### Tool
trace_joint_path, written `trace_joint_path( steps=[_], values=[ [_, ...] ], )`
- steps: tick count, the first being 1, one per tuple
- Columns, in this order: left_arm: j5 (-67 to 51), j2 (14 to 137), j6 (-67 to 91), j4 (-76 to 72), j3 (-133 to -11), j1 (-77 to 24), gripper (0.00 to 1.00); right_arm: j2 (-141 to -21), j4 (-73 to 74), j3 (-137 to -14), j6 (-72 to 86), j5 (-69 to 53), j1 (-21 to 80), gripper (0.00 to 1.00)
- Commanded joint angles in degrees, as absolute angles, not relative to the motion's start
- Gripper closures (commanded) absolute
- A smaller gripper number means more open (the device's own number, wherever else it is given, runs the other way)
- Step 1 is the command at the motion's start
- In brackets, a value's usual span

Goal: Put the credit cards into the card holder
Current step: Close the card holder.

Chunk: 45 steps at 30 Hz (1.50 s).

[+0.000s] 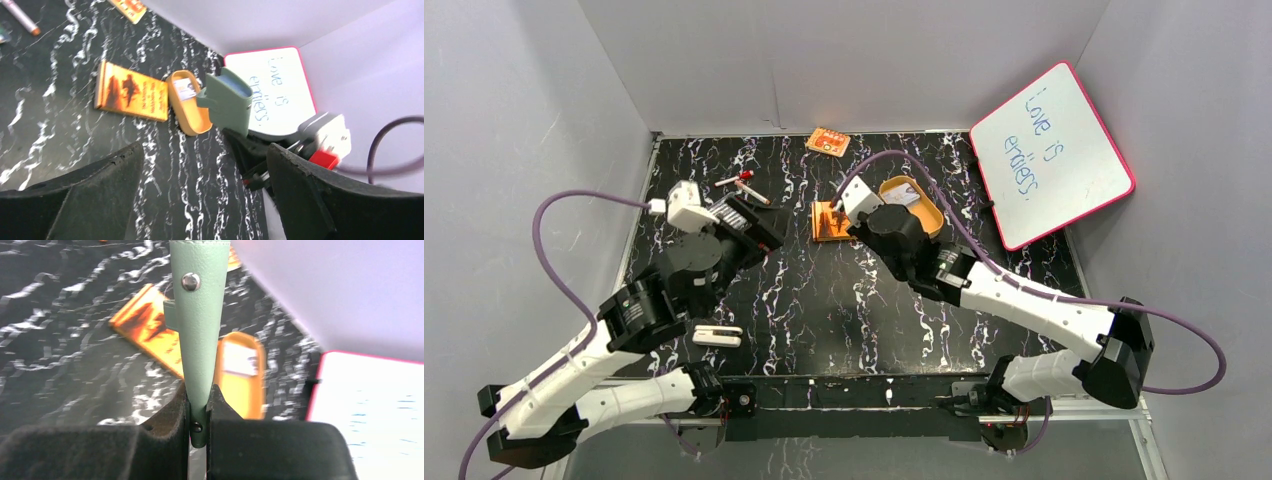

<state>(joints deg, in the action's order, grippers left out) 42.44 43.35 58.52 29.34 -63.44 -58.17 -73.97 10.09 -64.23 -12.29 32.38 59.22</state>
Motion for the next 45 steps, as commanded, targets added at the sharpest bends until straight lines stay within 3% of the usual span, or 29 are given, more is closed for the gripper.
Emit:
trace_joint_path(
  steps=[1,8,13,17,25,30,45],
  values=[
    [43.08,50.73,48.99,19.31,-69.89,-57.92,0.09,-71.39,-6.81,-61.82,-38.17,48.86,63.83,1.0],
    [36.14,58.28,48.74,11.39,-74.66,-57.93,0.08,-65.98,-22.14,-56.82,-57.19,46.41,64.44,1.0],
    [33.3,60.92,50.92,10.35,-76.26,-57.92,0.08,-62.74,-23.03,-55.14,-61.8,41.78,64.47,1.0],
    [31.78,62.94,53.71,12.39,-78.68,-57.92,0.08,-61.64,-35.55,-49.46,-73.81,40.63,64.49,1.0],
    [33.68,57.17,58.91,10.86,-75.61,-57.92,0.08,-62.18,-52.81,-44.75,-91.21,37.86,64.5,1.0],
    [32.01,54.01,61.77,10.6,-72.33,-57.92,0.08,-61.96,-55.1,-44.92,-94.32,36.35,64.5,1.0],
    [22.4,61.53,61.91,6.14,-74.61,-57.95,0.09,-61.16,-56.08,-44.52,-94.92,36.25,64.73,1.0]
  ],
)
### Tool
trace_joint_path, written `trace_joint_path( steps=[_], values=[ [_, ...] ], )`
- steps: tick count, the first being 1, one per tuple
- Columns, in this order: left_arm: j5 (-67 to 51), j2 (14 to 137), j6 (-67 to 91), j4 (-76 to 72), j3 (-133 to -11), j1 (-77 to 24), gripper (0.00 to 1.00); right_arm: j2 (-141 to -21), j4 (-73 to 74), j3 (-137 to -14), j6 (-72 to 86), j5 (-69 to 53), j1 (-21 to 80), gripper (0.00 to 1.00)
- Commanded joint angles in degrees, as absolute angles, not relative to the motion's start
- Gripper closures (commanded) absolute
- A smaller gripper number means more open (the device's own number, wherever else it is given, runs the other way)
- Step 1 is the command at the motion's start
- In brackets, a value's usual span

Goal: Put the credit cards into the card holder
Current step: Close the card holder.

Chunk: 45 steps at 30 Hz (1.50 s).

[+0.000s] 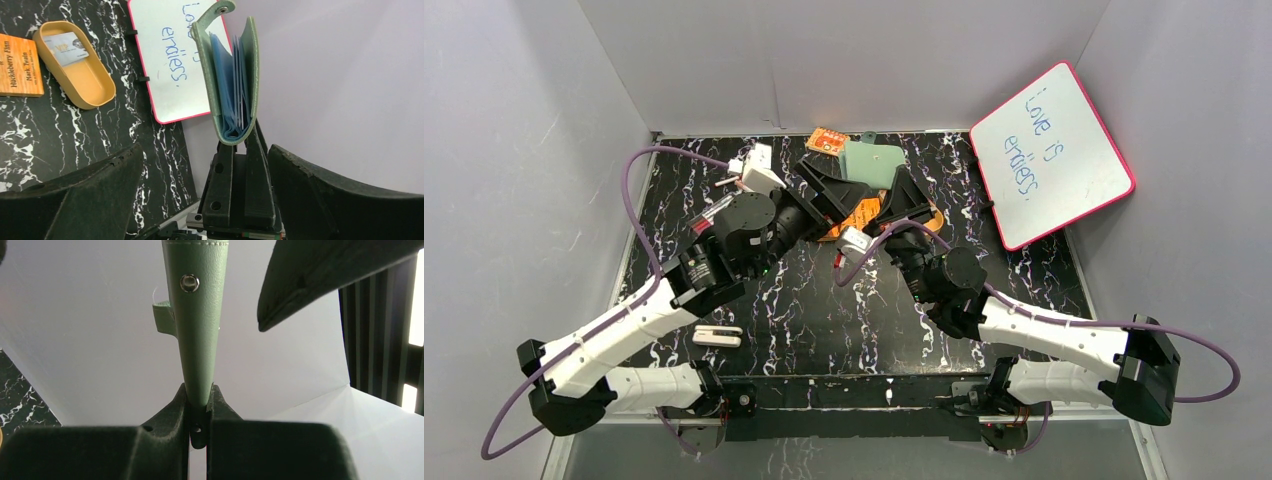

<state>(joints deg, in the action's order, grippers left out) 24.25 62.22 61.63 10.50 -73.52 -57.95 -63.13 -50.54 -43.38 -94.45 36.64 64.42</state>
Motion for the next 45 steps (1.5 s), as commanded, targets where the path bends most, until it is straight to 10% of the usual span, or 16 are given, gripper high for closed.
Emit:
trace_joint_path(
  steps=[1,24,32,39,45],
  values=[
    [22.33,61.79,61.69,5.59,-74.62,-57.92,0.09,-61.05,-56.0,-44.56,-94.87,36.21,64.77,1.0],
    [24.16,67.14,56.29,-4.56,-74.08,-57.88,0.61,-60.34,-56.25,-45.14,-95.3,36.83,66.97,1.0],
    [24.63,67.27,55.47,-4.98,-73.43,-57.74,1.0,-59.78,-55.04,-44.99,-94.21,37.87,67.31,1.0],
    [31.12,62.57,52.55,-1.34,-71.38,-57.1,1.0,-56.3,-23.4,-55.18,-72.46,43.64,72.2,0.04],
    [30.7,55.03,38.35,6.35,-68.85,-56.7,1.0,-50.32,7.94,-62.16,-26.35,28.91,72.51,0.01]
  ],
)
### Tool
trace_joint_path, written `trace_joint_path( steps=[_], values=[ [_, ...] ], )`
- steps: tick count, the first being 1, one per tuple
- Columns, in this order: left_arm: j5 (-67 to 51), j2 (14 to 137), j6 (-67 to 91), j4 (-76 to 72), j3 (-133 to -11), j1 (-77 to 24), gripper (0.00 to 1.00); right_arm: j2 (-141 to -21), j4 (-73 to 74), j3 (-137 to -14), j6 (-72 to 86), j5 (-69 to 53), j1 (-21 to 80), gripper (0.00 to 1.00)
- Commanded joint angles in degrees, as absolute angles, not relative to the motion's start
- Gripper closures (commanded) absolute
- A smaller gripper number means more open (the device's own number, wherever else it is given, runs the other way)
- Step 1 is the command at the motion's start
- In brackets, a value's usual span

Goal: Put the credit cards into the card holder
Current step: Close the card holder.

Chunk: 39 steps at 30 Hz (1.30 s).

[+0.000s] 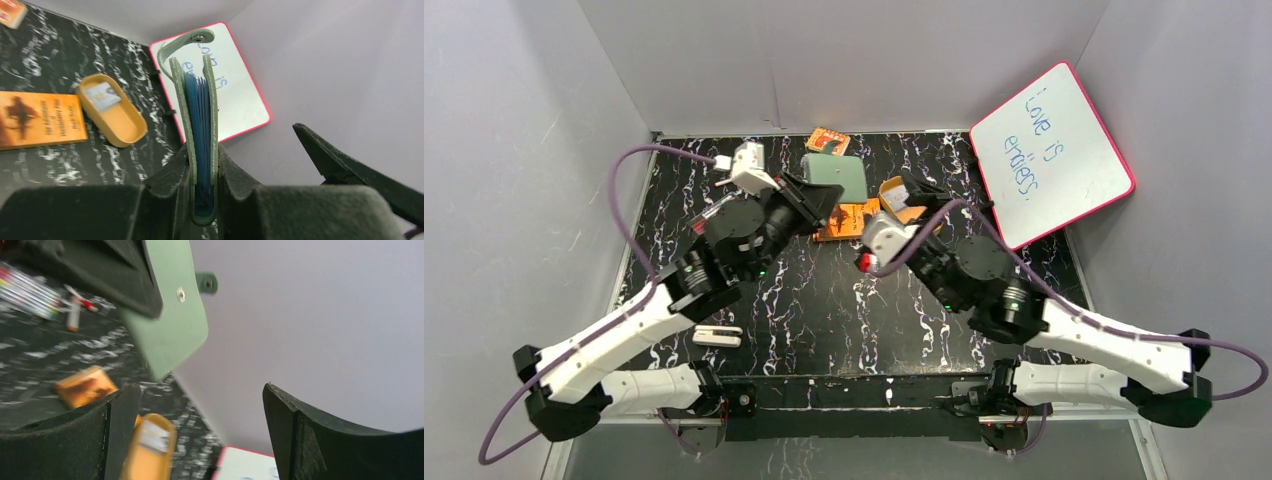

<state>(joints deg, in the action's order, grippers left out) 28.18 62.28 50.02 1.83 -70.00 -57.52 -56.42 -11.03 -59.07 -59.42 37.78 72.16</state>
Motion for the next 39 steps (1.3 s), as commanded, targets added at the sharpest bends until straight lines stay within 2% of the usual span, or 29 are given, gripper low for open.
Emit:
trace_joint_path(
  steps=[1,7,13,22,29,33,39],
  values=[
    [28.46,53.25,35.23,7.77,-67.87,-56.76,1.0,-49.22,9.17,-61.31,-21.14,25.8,72.51,0.01],
    [5.36,36.1,23.14,16.39,-61.03,-56.74,1.0,-44.82,9.44,-58.14,-2.24,5.72,72.36,0.01],
    [-16.44,26.67,19.24,19.29,-60.43,-56.69,1.0,-43.01,4.87,-57.32,9.85,-7.87,72.42,0.01],
    [-31.57,34.71,13.13,20.63,-66.34,-56.69,1.0,-50.21,-15.88,-55.66,27.52,-21.31,72.42,0.01],
    [-36.43,37.28,13.79,17.54,-68.03,-56.71,1.0,-51.8,-17.95,-56.5,27.34,-22.76,72.42,0.02],
    [-36.8,37.29,13.58,18.02,-69.21,-56.72,1.0,-51.02,-19.35,-55.55,27.89,-24.54,72.41,0.12],
    [-36.87,36.08,14.28,17.5,-69.35,-56.69,1.0,-48.99,-20.88,-53.7,29.53,-26.1,72.42,0.39]
  ],
)
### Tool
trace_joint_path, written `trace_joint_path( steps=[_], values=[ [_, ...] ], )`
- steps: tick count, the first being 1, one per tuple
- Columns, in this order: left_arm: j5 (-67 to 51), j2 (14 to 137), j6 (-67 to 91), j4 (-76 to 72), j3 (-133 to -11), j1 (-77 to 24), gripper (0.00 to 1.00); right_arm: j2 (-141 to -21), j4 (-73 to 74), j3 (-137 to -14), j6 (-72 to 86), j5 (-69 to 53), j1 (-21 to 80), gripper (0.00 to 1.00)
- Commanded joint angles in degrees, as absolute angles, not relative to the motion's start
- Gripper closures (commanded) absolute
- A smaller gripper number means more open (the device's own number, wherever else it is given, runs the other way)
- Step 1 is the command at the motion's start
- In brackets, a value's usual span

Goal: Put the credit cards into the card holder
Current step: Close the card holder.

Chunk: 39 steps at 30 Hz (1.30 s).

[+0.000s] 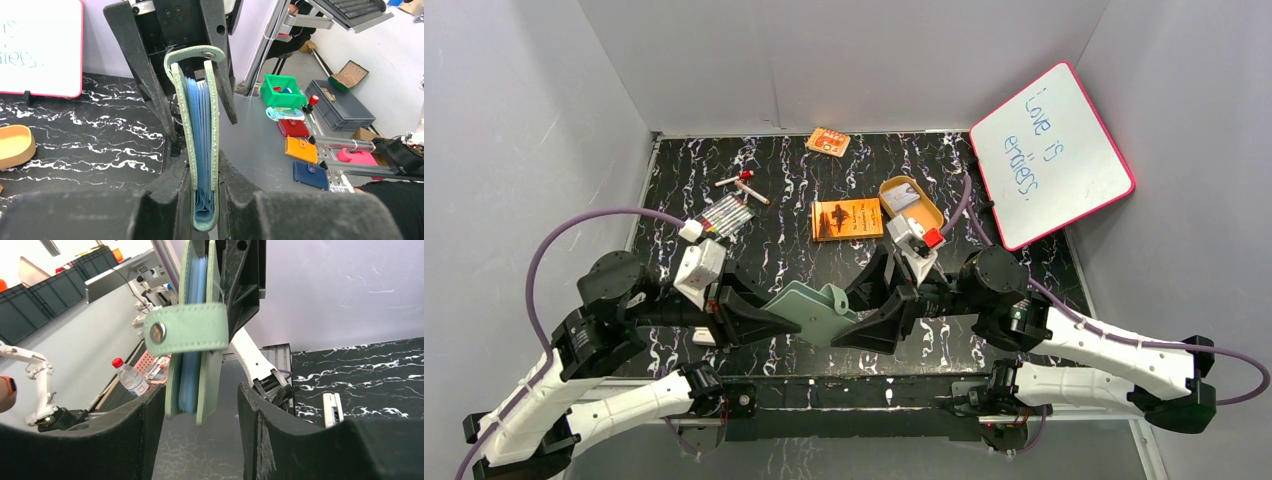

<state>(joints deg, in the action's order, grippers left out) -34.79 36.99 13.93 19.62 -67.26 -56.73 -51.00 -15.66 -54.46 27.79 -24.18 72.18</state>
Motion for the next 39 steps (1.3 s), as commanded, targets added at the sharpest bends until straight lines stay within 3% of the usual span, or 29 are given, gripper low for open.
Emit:
trace_joint_path(
  steps=[1,7,15,19,23,25,26,30,33,39],
  values=[
    [-36.84,35.92,14.44,17.41,-69.35,-56.7,1.0,-48.87,-21.22,-53.36,29.87,-26.1,72.36,0.41],
    [-37.98,36.08,15.38,17.55,-69.33,-56.69,1.0,-49.14,-25.07,-52.14,32.25,-25.13,72.42,0.34],
    [-38.86,37.27,15.35,18.06,-69.39,-56.69,1.0,-52.31,-28.86,-53.37,33.88,-25.74,72.42,0.38],
    [-38.43,36.99,15.08,17.97,-68.69,-56.71,1.0,-52.77,-29.28,-53.61,34.03,-25.67,72.42,0.55],
    [-36.78,36.57,15.05,18.05,-68.35,-56.75,0.99,-52.07,-29.33,-53.06,33.81,-25.37,72.42,0.79],
    [-35.49,36.35,15.18,18.2,-67.98,-56.77,0.69,-51.7,-29.26,-52.59,33.33,-24.75,72.42,0.97],
    [-34.6,36.06,15.71,17.87,-67.46,-56.75,0.53,-51.5,-29.68,-52.11,33.31,-24.18,72.39,1.0],
    [-28.84,32.71,21.28,12.33,-59.91,-56.7,0.16,-50.55,-35.91,-48.89,33.93,-20.74,72.36,1.0],
    [-26.24,28.23,27.22,3.18,-51.99,-56.69,0.11,-49.86,-41.64,-45.89,34.51,-16.8,72.42,1.0],
    [-17.6,23.55,37.88,-16.65,-39.57,-56.69,0.11,-50.25,-45.44,-43.23,35.04,-12.74,72.41,1.0]
  ],
)
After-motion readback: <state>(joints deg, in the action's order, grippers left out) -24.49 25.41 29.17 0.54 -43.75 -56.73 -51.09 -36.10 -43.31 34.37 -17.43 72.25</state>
